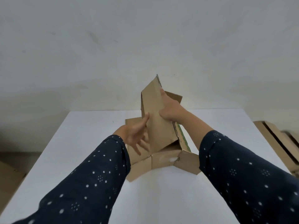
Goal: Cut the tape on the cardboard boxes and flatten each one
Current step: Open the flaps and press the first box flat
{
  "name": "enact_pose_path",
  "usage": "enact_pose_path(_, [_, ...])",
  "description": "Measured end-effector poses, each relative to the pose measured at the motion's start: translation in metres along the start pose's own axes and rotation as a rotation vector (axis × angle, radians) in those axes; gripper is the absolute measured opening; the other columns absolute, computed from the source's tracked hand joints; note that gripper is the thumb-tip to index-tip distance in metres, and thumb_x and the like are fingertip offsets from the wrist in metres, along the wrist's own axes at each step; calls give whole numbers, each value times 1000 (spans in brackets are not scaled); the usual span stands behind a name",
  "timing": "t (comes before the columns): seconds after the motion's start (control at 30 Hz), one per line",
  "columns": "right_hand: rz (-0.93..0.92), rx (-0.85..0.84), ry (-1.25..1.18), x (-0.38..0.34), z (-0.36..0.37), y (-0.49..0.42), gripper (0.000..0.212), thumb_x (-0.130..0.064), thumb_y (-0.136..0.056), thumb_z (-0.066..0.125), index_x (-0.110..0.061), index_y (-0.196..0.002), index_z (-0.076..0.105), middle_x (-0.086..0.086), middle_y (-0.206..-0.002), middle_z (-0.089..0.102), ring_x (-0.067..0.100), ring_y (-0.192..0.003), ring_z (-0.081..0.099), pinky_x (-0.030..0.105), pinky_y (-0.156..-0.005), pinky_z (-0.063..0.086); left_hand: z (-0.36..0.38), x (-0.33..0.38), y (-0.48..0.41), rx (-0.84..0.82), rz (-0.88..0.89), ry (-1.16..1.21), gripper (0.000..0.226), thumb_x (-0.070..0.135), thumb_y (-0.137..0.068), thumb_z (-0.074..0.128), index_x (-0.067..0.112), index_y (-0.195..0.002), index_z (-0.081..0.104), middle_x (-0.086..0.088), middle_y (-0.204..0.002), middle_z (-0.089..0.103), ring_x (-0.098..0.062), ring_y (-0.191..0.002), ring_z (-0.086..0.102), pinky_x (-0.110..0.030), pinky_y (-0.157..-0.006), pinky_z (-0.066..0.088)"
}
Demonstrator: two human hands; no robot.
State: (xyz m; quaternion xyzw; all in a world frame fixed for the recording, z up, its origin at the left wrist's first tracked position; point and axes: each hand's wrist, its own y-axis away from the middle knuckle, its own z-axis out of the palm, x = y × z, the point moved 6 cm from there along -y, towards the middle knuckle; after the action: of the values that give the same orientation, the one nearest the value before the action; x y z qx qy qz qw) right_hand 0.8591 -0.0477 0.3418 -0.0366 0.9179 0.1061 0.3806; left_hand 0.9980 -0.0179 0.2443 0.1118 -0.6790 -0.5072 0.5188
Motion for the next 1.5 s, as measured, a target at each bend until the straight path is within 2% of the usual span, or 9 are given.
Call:
enact_pose_path(0.27, [4, 6, 154, 6, 4, -2, 99, -5, -83, 46, -37, -155, -14, -6, -164, 14, 26, -103, 52, 30, -71, 41, -33, 49, -19, 361, 300, 635, 100, 84, -89, 16, 4, -140, 50, -6, -136, 59, -23, -128, 56, -42, -108, 45])
enact_pose_path(0.47, [16, 0, 229, 9, 2, -3, 101, -7, -82, 49, -38, -155, -14, -13, -164, 8, 28, -118, 51, 35, -81, 44, -89, 57, -42, 850, 318, 658, 114, 92, -61, 48, 19, -148, 37, -1, -138, 53, -25, -123, 54, -47, -106, 44])
enact_pose_path(0.6, [-29, -40, 231, 9, 11, 1, 101, -10, -81, 51, -37, -155, -14, -14, -165, 1, 27, -142, 35, 42, -99, 45, -93, 88, -25, 789, 359, 360, 123, 104, -36, 51, 16, -121, 54, -5, -118, 54, -23, -105, 57, -40, -102, 41])
enact_pose_path(0.67, [-49, -80, 207, 5, 17, 3, 102, -10, -80, 51, -36, -155, -14, -13, -165, -2, 29, -143, 33, 48, -102, 45, -89, 106, -19, 752, 332, 276, 159, 104, -29, 55, 24, -159, 11, -14, -161, 21, -36, -144, 32, -54, -116, 31])
enact_pose_path(0.77, [-69, -140, 123, 2, 21, 6, 99, -11, -83, 53, -36, -156, -9, -6, -163, 5, 29, -135, 40, 43, -98, 48, -84, 129, -33, 669, 327, 190, 172, 92, -18, 74, 42, -154, -19, -12, -167, 3, -41, -150, 18, -64, -110, 33])
enact_pose_path(0.97, [235, 18, -607, 48, -28, -28, 53, -48, -98, 51, -33, -144, 31, -4, -126, 58, 15, -102, 59, 40, -90, 51, -80, 138, -50, 660, 518, 215, 123, 81, -44, 76, 32, -149, 36, -3, -154, 37, -29, -134, 44, -53, -109, 39])
enact_pose_path(1.2, [411, -79, -442, 113, -12, -91, 66, -58, -98, 42, -23, -152, 29, 5, -154, 36, 27, -130, 45, 45, -103, 42, -74, 136, -48, 628, 489, 178, 73, 66, -77, 70, 24, -135, 56, -3, -131, 56, -27, -119, 50, -43, -94, 39])
enact_pose_path(1.33, [226, -56, -424, 89, -28, -116, 94, -75, -89, 42, -28, -159, 0, -3, -166, 1, 28, -151, 15, 56, -115, 23, -69, 131, -52, 602, 464, 117, 81, 68, -73, 70, 26, -140, 52, -3, -139, 54, -28, -126, 48, -51, -108, 38])
enact_pose_path(1.5, [116, -348, -272, 54, -14, -110, 96, -87, -67, 52, -48, -150, 23, 1, -161, 25, 39, -141, 32, 66, -104, 36, -67, 129, -43, 585, 437, 119, 110, 83, -48, 68, 26, -140, 49, -5, -139, 56, -31, -125, 52, -54, -108, 41])
